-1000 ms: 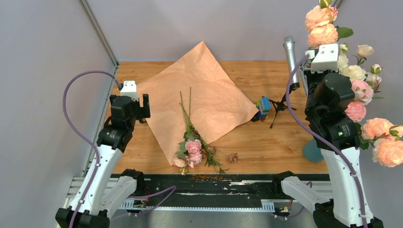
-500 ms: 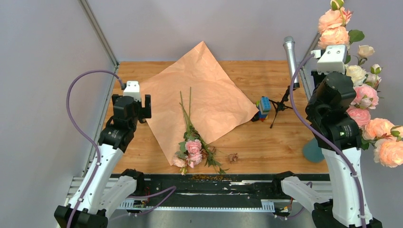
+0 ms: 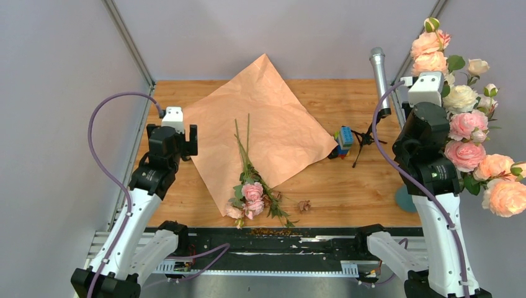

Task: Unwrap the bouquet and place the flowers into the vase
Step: Insert the fake flower into the vase.

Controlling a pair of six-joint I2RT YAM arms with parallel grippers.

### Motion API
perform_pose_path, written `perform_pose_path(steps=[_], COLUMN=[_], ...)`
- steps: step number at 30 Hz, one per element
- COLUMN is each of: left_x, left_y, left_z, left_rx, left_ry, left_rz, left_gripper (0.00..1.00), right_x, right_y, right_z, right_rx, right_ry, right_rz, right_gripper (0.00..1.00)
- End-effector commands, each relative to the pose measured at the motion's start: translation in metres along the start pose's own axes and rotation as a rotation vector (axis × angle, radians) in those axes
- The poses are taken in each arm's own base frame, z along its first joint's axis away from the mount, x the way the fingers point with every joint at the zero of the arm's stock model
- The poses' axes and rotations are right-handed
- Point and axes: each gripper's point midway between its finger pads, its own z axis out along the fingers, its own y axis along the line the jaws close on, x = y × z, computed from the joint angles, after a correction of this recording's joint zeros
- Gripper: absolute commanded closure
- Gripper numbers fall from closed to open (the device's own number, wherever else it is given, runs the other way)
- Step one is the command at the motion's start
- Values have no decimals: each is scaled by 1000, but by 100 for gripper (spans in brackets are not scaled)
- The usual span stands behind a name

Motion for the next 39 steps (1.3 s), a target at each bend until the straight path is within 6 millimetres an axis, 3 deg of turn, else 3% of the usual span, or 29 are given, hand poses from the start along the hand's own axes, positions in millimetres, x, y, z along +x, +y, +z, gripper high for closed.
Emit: perform_pose_path(steps=[1,20,22,25,27,34,39], left_x=[-12,-10,-10,-9,-10,-9,-8], left_y=[3,1,0,-1,-1,-2,-3], left_z=[-2,-4,-4,-4,-4,-3,-2], left_rx=[-9,-1,2,4,3,7,13], left_ry=[-49,-53,-53,-53,-53,-51,-46], left_rz=[-3,1,2,3,3,3,4], left_gripper=[0,0,0,0,0,0,0], right_x=[-2,59,58,54,51,43,32], right_y=[-8,-11,-13,-19,-20,-17,-11], right_z=[0,12,11,7,6,4,1], right_rx=[41,188,195,200,197,145,78], right_ry=[-45,8,7,-7,-17,-49,-102], right_rz=[107,148,155,169,173,172,173], right_gripper=[100,100,91,68,57,41,24])
